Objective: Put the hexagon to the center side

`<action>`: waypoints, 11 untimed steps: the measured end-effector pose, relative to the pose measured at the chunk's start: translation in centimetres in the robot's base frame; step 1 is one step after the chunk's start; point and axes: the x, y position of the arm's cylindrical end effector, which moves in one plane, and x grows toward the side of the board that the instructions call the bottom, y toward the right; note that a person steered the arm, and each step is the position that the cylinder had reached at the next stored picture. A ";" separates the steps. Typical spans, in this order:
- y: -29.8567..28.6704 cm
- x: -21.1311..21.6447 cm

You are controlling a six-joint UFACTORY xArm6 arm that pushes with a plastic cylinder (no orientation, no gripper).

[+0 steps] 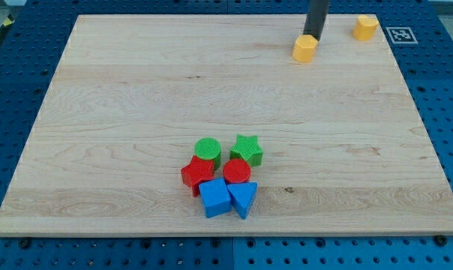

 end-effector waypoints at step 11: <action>-7.3 5.5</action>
